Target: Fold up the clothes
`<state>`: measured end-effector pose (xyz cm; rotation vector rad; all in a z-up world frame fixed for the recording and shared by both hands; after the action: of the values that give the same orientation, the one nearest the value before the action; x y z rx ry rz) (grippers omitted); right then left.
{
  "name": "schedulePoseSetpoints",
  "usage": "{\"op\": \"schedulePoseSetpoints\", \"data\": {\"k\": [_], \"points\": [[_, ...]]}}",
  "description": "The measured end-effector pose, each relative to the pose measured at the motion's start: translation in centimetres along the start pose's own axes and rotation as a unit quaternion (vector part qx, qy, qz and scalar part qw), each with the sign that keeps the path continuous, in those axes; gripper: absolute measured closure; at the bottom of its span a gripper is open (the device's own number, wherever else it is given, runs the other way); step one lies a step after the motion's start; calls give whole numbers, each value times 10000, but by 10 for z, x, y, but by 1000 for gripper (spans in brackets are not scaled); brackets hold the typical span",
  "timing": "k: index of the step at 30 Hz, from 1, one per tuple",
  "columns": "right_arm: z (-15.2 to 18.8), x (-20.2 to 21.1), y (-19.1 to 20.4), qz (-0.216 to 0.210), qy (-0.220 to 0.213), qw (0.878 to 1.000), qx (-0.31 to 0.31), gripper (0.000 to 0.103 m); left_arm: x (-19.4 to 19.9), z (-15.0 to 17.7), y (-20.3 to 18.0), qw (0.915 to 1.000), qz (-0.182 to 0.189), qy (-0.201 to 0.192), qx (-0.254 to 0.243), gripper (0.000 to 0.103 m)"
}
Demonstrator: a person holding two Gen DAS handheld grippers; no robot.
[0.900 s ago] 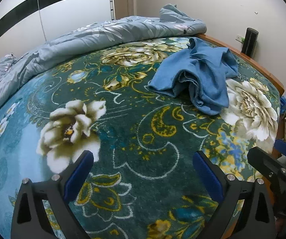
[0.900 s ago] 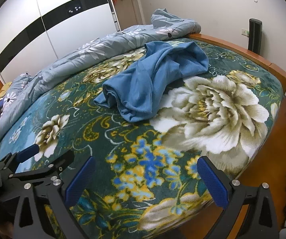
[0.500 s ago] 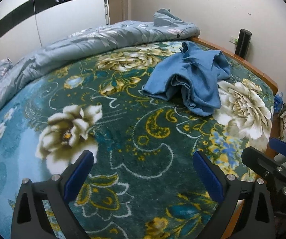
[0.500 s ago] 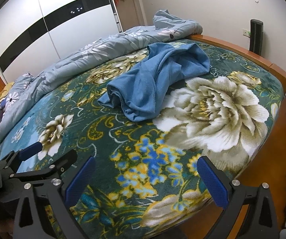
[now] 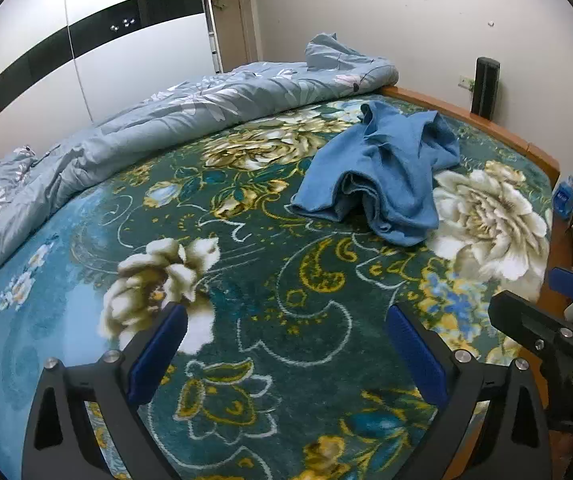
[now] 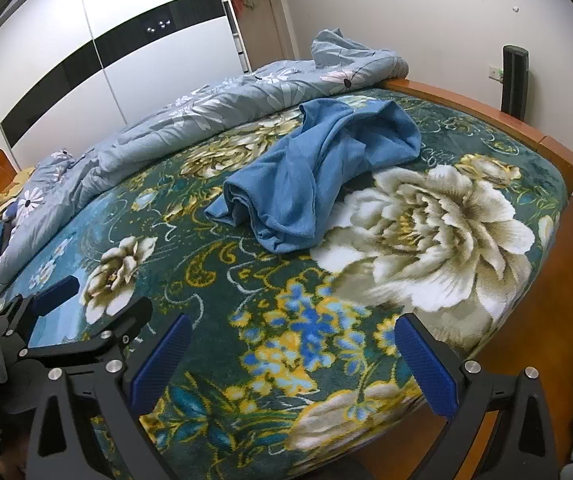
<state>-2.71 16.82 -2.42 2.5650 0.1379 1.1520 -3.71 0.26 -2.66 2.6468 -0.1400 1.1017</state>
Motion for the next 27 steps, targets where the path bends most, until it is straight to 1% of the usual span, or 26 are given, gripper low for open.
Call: {"op": "schedulePoseSetpoints", "data": {"k": [6,13,16,20,27], "points": [[-2,3,0,-48,-45,10000,-13,0,4,-2,-2,10000,51,-61,-3,3],[-4,7,2,-182,-123,9998,-40,0,6,-4,-2,9997,217,-93,28,3],[-5,7,3,-270,-165,9995,-68,0,9,-7,0,9997,183,-187,17,3],[-7,8,6,-381,-213,9990,-77,0,6,-8,1,9995,299,-98,55,3],[-7,2,7,-430,-183,9989,-28,0,-1,-5,1,9990,445,-18,88,3]]}}
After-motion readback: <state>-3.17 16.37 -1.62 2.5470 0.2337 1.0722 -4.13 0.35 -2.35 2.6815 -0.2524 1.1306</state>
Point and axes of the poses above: each gripper's, at about its wrist camera, not at the fingertips, and x roughly against the way its jaws point, y to its left, z to its underside, the point moved 8 cm from there along -x, roughly the way its jaws point, and after that the axes turned 13 degrees about -x, right-handed, at the moved point
